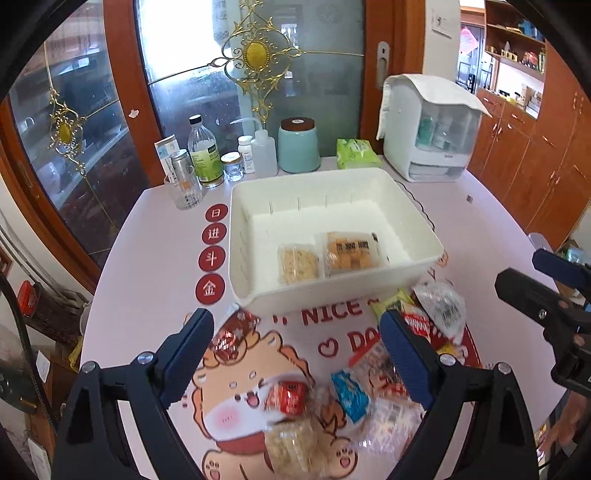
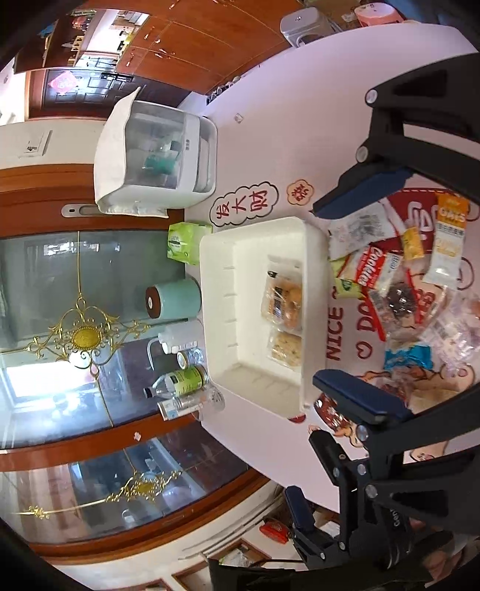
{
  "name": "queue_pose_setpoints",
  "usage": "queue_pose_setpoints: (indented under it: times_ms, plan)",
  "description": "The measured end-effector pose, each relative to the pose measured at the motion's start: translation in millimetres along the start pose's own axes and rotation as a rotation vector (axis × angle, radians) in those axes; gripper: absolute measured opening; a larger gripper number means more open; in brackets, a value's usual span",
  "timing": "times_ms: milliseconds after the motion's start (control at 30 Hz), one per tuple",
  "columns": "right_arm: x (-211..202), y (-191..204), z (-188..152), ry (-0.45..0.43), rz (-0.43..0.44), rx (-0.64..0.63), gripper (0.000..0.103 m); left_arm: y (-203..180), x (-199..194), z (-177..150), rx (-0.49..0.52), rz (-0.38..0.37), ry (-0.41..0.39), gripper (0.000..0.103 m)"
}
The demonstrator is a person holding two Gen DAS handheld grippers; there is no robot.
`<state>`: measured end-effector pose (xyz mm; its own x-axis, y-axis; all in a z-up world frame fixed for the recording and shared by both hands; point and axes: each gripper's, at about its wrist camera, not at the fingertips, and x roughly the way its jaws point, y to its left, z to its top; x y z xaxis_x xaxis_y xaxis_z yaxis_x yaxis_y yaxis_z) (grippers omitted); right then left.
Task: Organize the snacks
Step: 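Move both tools back over the snack pile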
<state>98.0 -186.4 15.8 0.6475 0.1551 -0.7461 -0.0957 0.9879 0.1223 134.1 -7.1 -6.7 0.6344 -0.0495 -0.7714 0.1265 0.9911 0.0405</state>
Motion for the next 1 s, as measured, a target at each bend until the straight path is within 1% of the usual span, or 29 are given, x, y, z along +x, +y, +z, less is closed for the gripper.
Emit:
queue_pose_setpoints:
  times_ms: [100,300,467,567,700,800,900,1000]
  plan:
    - [-10.9,-1.3,-11.8,-0.013,0.031,0.003,0.084,-6.5,-9.8,-14.7,0.009,0.011,0.0,0.091]
    - [-23.5,2.6,-35.2,-0.029,0.059,-0.017,0.084,-10.4,-19.2,-48.0,0.011,0.028,0.017,0.091]
    - [-14.2,9.3,-61.0,0.079,0.079,-0.075,0.084,1.9,-16.9,-85.1,-0.018,0.036,0.049,0.091]
    - [-4.8,9.4,-80.3,0.141,0.111,-0.087,0.084,12.7,-6.9,-112.6,-0.029,0.047,0.088,0.091]
    - [13.4,10.7,-104.2,0.209,0.072,-0.11,0.084,25.7,11.9,-148.2,-0.068,0.027,0.175,0.091]
    - [25.7,13.5,-120.0,0.259,0.093,-0.123,0.084,34.1,25.7,-167.3,-0.118,0.014,0.234,0.091]
    - [42.6,16.1,-133.3,0.326,0.106,-0.092,0.084,40.7,38.4,-179.3,-0.172,-0.004,0.28,0.091]
    - [62.5,16.7,-142.7,0.397,0.126,-0.02,0.084,44.3,50.1,-184.7,-0.219,-0.026,0.309,0.091]
